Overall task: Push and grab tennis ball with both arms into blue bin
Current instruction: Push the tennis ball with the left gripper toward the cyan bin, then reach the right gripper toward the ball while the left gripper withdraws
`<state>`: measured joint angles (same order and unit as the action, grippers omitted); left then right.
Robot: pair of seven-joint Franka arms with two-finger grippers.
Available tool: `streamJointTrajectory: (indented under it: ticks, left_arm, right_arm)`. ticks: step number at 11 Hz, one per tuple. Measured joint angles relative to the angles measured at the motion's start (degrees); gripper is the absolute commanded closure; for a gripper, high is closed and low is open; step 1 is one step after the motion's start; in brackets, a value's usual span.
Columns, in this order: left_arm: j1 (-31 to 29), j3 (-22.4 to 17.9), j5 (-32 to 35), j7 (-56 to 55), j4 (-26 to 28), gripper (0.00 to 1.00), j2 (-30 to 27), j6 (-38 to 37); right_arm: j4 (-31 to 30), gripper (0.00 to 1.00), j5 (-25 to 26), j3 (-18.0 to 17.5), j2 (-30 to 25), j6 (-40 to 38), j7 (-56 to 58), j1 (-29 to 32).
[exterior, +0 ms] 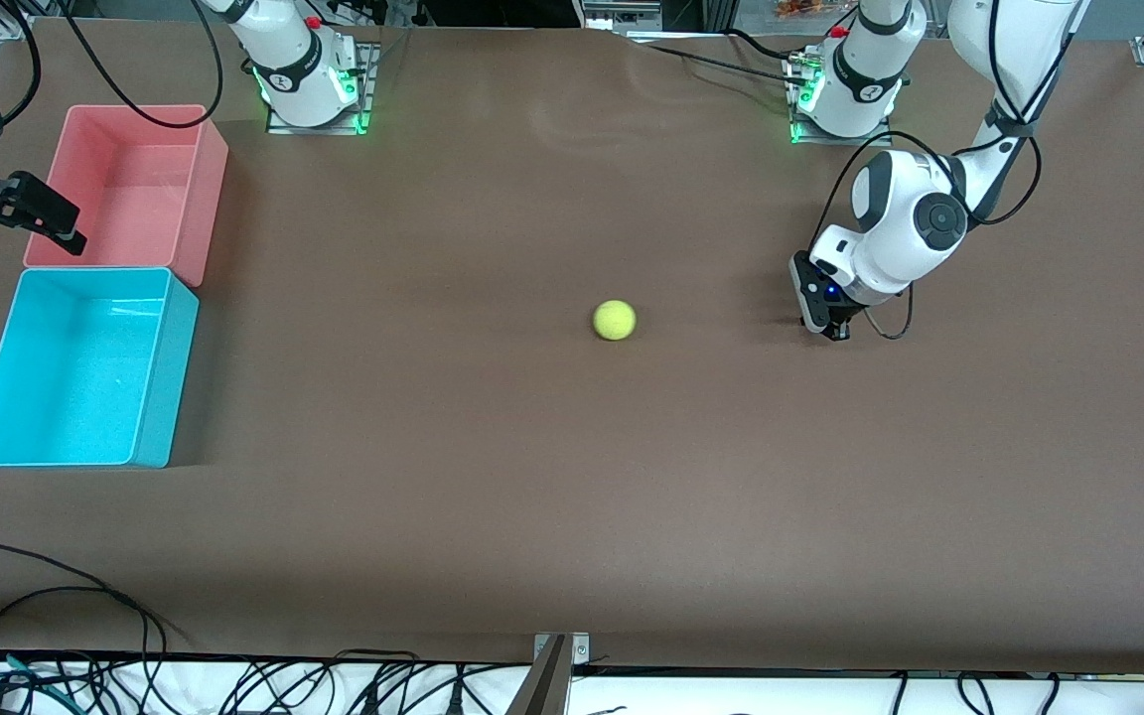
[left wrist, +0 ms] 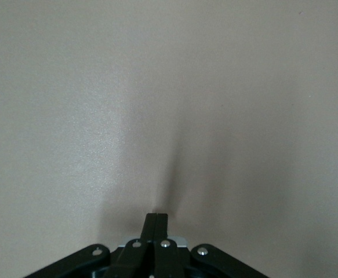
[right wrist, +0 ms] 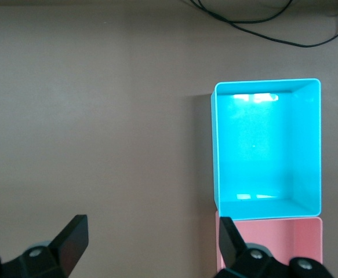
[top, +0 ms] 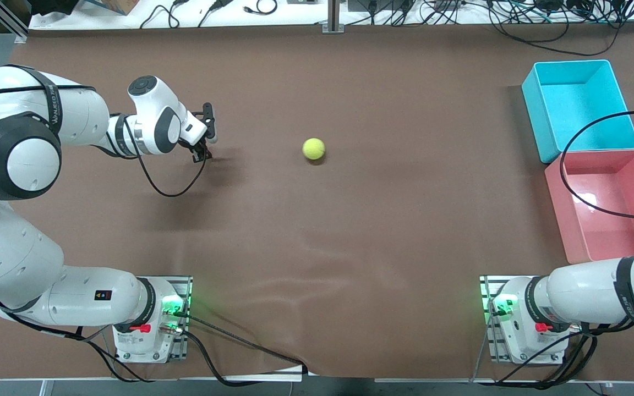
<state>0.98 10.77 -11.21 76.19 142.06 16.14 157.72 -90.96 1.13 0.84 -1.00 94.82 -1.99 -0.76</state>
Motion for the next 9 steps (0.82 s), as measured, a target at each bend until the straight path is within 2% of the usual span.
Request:
streamJointTrajectory:
  ticks: [8,9]
  left_arm:
    - [0.0,0.0,0.0,0.0,0.0,1.0,0.0,0.0]
    - [0.0,-0.1,0.0,0.0,0.0,0.96,0.0,0.0]
  right_arm:
    - [0.0,0.0,-2.0,-0.5,2.5,3.1,-2.2,-0.9]
    - [-0.1,0.0,-2.1,-0.6,3.0,2.9,-2.2,-1.9]
